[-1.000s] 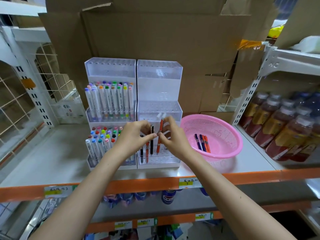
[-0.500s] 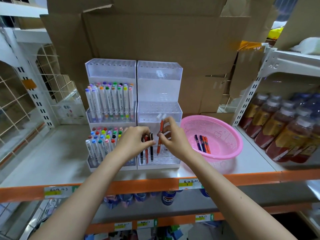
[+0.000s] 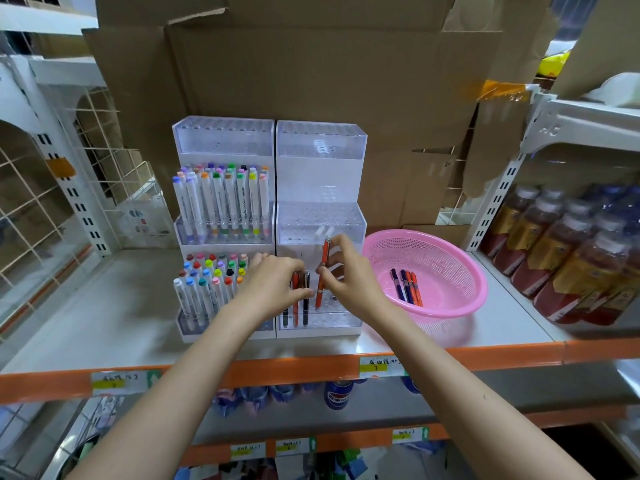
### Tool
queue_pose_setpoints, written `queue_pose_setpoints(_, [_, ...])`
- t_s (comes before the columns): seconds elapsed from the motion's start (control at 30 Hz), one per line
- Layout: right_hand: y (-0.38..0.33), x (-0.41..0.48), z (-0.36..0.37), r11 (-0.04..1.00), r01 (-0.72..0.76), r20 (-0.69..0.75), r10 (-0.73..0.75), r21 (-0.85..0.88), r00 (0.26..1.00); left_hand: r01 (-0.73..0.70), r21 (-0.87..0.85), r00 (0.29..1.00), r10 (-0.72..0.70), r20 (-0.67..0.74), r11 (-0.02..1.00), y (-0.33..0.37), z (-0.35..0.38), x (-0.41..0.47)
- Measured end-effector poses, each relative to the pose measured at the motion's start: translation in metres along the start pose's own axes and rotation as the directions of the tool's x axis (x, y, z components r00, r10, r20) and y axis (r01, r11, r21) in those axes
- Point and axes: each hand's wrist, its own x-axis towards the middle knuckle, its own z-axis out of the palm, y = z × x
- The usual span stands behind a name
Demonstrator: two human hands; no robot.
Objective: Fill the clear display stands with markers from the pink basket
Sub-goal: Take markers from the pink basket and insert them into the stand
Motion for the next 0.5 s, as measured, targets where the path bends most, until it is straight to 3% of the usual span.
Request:
queue_pose_setpoints(0.17, [-0.002, -0.001, -0.001, 1.000, 0.007, -0.004, -0.007, -0.008, 1.000, -0.005, -0.010, 1.000, 0.005, -0.005, 1.000, 0.001, -0.001, -0.001])
queue_pose_setpoints(0.37, [-0.002, -0.001, -0.002, 1.000, 0.006, -0.007, -0.006, -0.031, 1.000, 0.013, -0.309, 1.000, -0.008, 0.018, 0.951, -0.008, -0.006, 0.002])
queue_pose_setpoints(0.5, [-0.002, -0.001, -0.002, 1.000, 0.000, -0.008, 0.000, -0.026, 1.000, 0.018, -0.339, 0.998, 0.001, 0.055, 0.941, -0.009, -0.010, 0.004])
